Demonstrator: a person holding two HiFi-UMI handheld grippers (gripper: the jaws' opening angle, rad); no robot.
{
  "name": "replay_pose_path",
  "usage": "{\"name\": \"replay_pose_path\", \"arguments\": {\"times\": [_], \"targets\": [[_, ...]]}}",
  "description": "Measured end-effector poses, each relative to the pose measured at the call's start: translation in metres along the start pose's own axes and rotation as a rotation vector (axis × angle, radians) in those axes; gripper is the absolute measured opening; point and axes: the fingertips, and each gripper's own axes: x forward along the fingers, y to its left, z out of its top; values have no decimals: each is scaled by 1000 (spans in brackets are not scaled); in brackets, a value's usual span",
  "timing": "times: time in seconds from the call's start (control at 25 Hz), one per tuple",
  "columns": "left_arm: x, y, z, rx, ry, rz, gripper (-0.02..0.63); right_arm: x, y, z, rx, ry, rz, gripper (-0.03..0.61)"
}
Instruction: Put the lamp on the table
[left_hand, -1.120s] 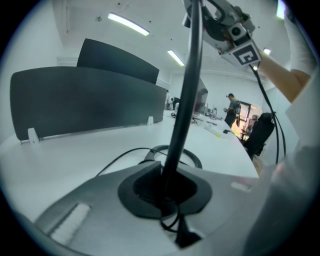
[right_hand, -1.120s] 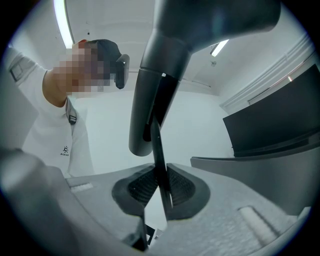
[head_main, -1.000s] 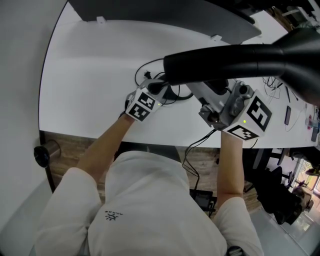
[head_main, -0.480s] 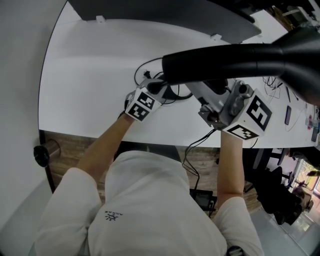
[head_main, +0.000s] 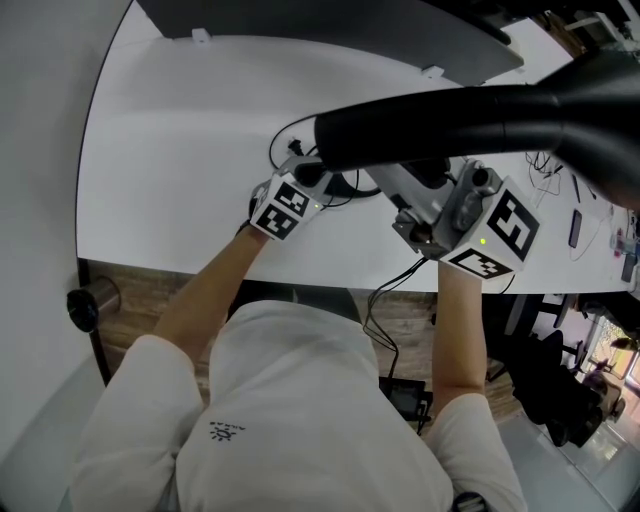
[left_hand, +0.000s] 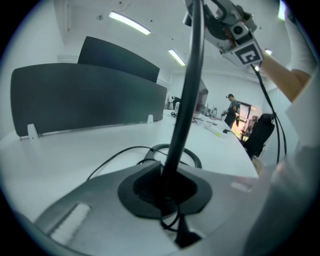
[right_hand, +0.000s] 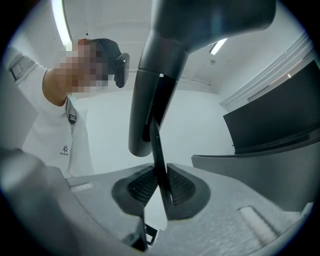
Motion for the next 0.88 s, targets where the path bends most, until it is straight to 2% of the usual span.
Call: {"name": "replay_pose_path", "arguments": {"times": [0.32,0.56,0.68,0.76,0.84,0.88], "targets": [[5,-2,-2,-5,12,-11,20,-1,-2,-3,21,6,-5,49],[5,-2,-1,-27,28,-10,26,0,-2,-3,-32,24,-39,48],[2,-2,1,-36,30,-13,37,3,-2,-5,-46,33,-55,49],[-3,-6,3,-25,33,-23,71,5,0,-7,-56,43,-64,51],[-6,-9,4,-16,39,-27,100,6,-2,-11,-55,62,-71,130],[-7,-10,6,-17,39,-26,111,5,-3,-13,-53,70,-74,130]]}}
